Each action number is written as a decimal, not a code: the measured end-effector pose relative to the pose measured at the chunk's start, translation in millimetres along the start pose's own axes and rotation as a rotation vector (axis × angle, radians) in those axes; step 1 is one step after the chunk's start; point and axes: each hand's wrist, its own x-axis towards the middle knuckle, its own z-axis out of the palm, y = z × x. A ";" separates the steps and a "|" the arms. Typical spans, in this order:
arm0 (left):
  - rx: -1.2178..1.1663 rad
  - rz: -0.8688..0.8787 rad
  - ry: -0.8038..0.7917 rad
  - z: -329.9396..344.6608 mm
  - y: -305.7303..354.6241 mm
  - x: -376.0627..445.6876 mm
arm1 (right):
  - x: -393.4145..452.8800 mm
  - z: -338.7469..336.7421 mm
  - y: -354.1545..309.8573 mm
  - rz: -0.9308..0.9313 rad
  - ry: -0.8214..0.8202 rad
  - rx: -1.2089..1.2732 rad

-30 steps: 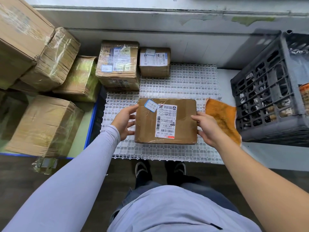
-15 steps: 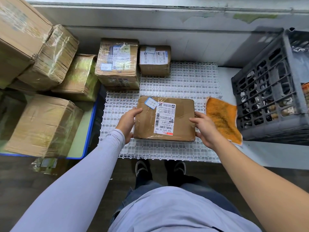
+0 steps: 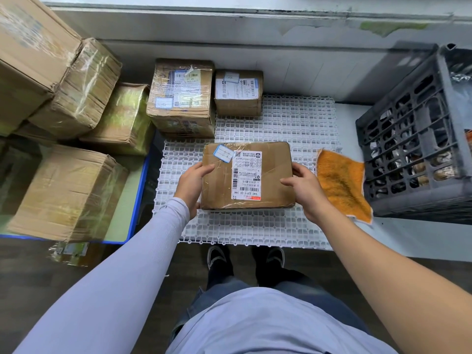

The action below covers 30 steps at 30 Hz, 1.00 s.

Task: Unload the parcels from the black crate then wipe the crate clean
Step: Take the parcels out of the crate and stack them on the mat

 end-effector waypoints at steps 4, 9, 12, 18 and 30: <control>-0.013 0.003 -0.004 1.8 2.2 0.1 | 4.8 5.0 -1.0 -0.007 -0.013 -0.045; 0.055 -0.015 0.122 -0.1 -8.0 6.8 | 9.6 1.9 -1.0 -0.014 -0.020 -0.198; 0.079 0.022 0.141 -0.4 -6.4 10.9 | 12.1 1.1 1.0 -0.017 0.002 -0.351; 0.202 0.189 0.115 4.5 8.9 25.0 | 15.2 3.3 10.9 0.089 0.209 -0.494; 0.282 0.241 0.335 -8.5 -5.3 19.8 | 17.6 36.4 -6.6 -0.066 0.241 -0.295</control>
